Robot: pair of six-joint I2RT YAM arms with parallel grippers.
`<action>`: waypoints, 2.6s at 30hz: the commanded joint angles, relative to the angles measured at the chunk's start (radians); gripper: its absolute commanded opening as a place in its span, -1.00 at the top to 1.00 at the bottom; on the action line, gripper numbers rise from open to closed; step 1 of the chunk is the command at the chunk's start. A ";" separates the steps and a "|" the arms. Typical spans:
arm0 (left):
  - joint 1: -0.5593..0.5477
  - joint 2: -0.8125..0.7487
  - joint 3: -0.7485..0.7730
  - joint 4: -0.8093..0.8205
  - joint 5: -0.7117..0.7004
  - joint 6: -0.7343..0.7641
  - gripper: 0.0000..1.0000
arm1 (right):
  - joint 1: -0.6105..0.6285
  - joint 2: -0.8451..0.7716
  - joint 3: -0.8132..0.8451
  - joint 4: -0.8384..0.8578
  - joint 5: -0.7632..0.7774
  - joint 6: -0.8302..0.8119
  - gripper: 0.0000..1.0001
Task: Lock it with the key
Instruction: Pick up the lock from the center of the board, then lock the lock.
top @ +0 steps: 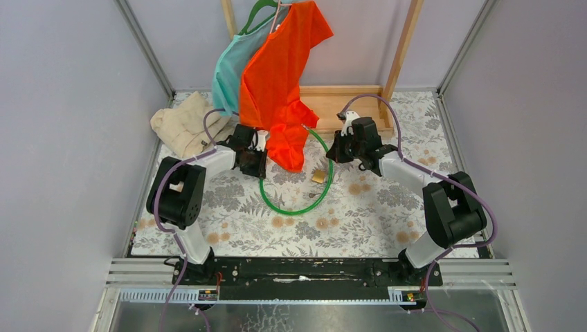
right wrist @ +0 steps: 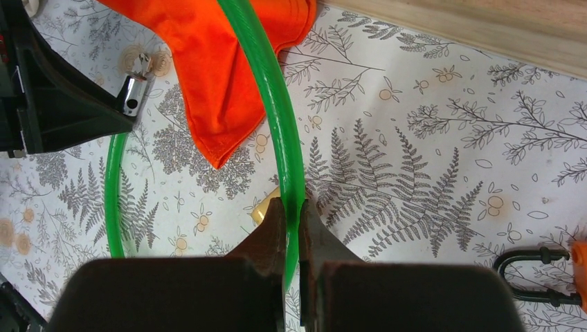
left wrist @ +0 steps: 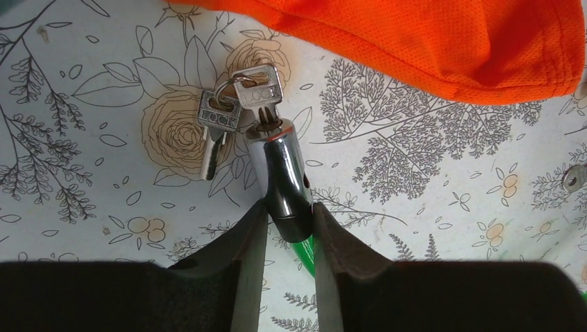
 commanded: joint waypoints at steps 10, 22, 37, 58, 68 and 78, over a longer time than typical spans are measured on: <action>-0.006 -0.033 -0.038 0.052 0.043 0.034 1.00 | 0.003 -0.034 0.029 0.026 -0.249 -0.115 1.00; 0.004 -0.123 -0.099 0.177 0.118 0.036 1.00 | 0.039 0.039 0.063 -0.130 -0.375 -0.195 1.00; 0.004 -0.189 -0.153 0.244 0.059 0.050 1.00 | 0.153 0.105 0.112 -0.189 -0.285 -0.175 1.00; 0.004 -0.255 -0.183 0.279 0.069 0.066 1.00 | 0.231 0.211 0.222 -0.277 -0.264 -0.203 1.00; 0.004 -0.260 -0.184 0.281 0.083 0.065 1.00 | 0.242 0.233 0.237 -0.292 -0.268 -0.213 1.00; 0.004 -0.265 -0.187 0.284 0.087 0.063 1.00 | 0.251 0.245 0.248 -0.298 -0.257 -0.216 1.00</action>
